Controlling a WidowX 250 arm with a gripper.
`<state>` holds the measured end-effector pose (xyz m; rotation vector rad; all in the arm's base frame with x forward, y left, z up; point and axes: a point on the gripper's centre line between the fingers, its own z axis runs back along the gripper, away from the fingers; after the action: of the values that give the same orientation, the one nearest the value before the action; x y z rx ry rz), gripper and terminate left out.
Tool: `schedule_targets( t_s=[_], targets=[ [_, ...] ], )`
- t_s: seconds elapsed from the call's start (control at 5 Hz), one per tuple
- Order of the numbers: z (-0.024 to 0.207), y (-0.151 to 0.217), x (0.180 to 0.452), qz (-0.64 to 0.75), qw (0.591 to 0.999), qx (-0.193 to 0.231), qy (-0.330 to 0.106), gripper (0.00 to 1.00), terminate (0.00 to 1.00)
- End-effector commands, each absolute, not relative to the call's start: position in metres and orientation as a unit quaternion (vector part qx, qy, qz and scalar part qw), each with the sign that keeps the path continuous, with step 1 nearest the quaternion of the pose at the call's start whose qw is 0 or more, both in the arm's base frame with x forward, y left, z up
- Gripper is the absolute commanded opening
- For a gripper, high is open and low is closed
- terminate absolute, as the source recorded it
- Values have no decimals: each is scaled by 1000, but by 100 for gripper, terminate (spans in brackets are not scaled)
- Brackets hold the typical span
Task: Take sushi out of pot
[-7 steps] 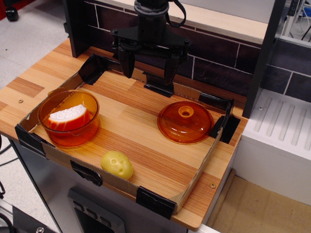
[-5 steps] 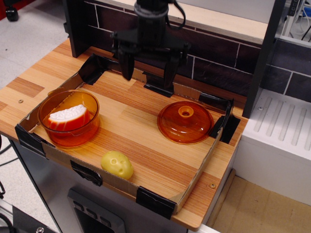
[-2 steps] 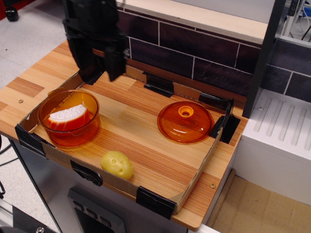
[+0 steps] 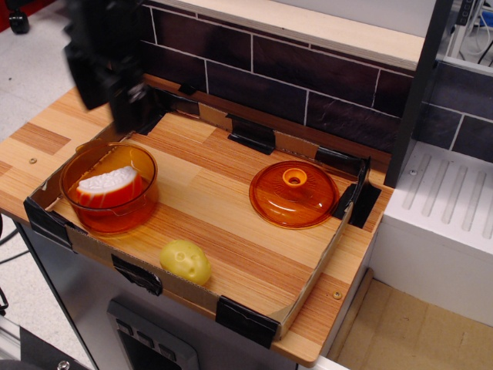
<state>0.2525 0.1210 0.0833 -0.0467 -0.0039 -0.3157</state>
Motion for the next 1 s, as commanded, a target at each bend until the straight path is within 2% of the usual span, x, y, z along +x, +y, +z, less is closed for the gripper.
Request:
schedule_targets(
  t_s=[0.0, 0.4, 0.8],
  targets=[
    [68, 135, 245, -193, 981, -3, -17, 100, 0],
    [49, 131, 244, -191, 982, 0, -7, 100, 0],
    [43, 126, 241, -186, 982, 0, -16, 100, 0]
  ],
)
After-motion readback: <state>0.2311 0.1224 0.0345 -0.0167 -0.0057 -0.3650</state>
